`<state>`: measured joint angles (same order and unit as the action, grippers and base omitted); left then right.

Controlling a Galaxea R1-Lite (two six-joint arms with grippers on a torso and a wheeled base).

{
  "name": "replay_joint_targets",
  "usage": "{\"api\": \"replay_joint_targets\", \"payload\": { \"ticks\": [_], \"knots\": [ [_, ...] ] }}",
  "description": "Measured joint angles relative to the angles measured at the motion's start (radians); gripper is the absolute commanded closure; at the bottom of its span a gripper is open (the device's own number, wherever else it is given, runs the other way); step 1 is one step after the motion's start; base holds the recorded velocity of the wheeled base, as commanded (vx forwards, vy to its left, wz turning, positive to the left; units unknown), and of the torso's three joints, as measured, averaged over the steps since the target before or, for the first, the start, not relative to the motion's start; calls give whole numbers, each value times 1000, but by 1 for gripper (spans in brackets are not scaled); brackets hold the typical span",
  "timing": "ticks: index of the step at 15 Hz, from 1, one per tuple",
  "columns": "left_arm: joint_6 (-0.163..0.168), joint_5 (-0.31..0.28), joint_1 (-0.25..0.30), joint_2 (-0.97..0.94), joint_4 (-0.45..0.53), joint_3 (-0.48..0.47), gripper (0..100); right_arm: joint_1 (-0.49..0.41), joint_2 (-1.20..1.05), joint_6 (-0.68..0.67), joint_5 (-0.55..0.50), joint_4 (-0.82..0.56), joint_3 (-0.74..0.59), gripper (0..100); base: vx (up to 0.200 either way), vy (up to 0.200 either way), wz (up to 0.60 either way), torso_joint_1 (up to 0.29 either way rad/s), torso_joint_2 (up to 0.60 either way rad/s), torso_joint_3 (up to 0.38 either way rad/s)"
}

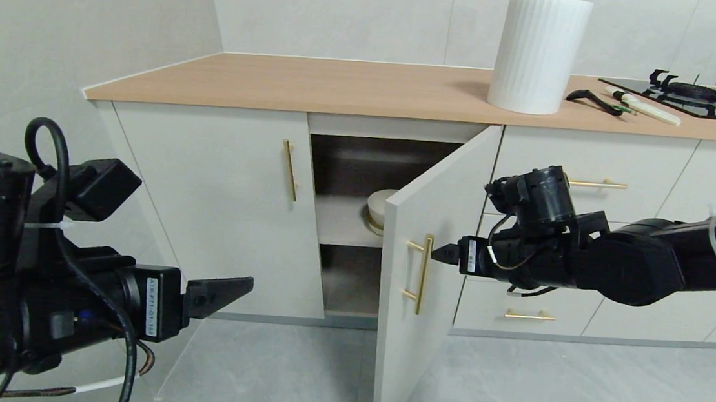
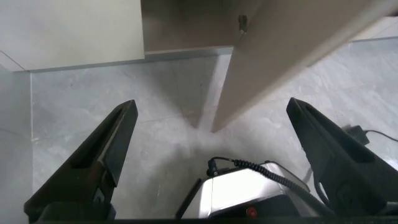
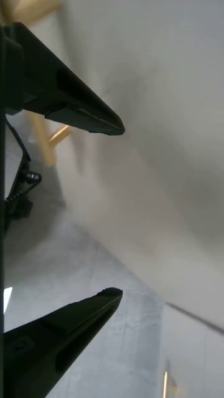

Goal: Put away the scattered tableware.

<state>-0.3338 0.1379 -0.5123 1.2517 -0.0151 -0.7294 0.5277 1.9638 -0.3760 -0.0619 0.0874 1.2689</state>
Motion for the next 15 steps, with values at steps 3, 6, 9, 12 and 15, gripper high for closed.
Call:
{"api": "replay_joint_targets", "payload": {
  "ticks": [3,6,9,12,15],
  "knots": [
    [0,0,0,7,2,2,0,4,37,-2,0,51,10,0,0,0,0,0,0,0],
    [1,0,0,13,6,3,0,5,63,-7,-2,110,11,0,200,0,0,1,6,7],
    [1,0,1,17,4,3,0,8,82,-17,-2,148,12,0,200,0,0,4,-1,2],
    [1,0,2,22,2,3,0,16,93,-49,-2,161,14,0,200,0,0,2,2,1],
    [1,0,2,23,-1,3,0,29,101,-87,-2,200,14,0,0,0,0,0,0,0]
  ]
}}
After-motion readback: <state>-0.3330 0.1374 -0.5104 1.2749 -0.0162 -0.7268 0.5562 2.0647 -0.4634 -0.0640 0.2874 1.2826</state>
